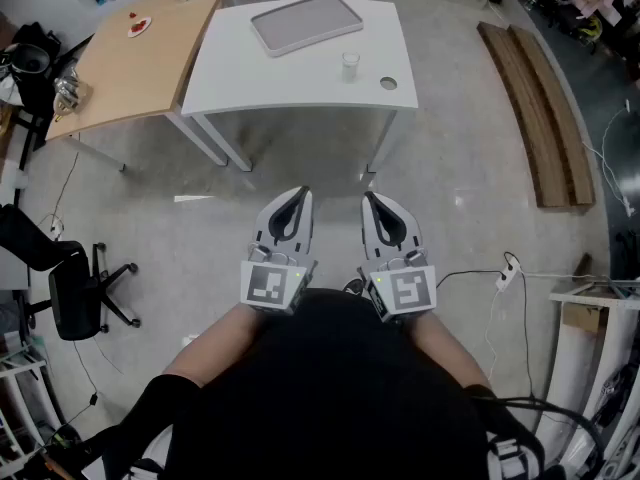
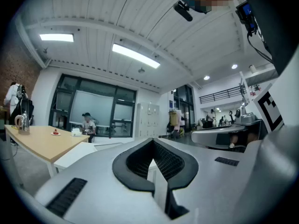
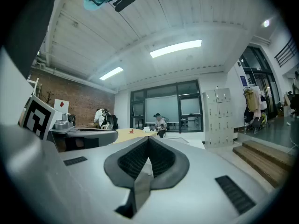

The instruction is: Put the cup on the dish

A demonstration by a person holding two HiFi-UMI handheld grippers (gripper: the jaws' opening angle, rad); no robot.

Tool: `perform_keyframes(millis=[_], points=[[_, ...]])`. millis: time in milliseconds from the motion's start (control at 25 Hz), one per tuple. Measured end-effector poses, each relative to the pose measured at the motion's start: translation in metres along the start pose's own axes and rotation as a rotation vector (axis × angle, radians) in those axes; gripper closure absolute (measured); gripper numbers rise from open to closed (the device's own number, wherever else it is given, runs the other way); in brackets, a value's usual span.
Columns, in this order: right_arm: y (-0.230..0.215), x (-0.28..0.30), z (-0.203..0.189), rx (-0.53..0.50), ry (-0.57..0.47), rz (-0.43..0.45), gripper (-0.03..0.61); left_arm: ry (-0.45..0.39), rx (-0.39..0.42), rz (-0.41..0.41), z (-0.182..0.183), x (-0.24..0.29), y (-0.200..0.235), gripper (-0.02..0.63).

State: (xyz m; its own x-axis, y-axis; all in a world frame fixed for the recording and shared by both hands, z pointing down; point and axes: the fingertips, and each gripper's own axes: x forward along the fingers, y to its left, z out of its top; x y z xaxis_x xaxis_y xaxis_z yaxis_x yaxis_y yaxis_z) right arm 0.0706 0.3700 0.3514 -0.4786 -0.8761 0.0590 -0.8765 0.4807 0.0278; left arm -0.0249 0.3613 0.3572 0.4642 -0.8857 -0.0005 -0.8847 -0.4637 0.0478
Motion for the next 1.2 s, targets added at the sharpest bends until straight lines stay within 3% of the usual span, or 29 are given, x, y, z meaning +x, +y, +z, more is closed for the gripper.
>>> perform_keyframes(millis=[400, 720, 1000, 1200], points=[[-0.009, -0.009, -0.003, 0.008, 0.003, 0.005, 0.566, 0.014, -0.002, -0.013, -0.004, 0.006, -0.016, 0.606], [-0.030, -0.017, -0.009, 0.082, 0.009, 0.049, 0.566, 0.028, -0.010, -0.014, -0.008, 0.017, -0.040, 0.606], [-0.047, -0.031, -0.012, 0.029, 0.024, 0.107, 0.566, 0.030, -0.027, 0.028, -0.009, 0.033, -0.075, 0.606], [-0.057, -0.023, -0.013, 0.038, 0.024, 0.131, 0.566, 0.032, -0.026, 0.062, -0.007, 0.045, -0.076, 0.606]])
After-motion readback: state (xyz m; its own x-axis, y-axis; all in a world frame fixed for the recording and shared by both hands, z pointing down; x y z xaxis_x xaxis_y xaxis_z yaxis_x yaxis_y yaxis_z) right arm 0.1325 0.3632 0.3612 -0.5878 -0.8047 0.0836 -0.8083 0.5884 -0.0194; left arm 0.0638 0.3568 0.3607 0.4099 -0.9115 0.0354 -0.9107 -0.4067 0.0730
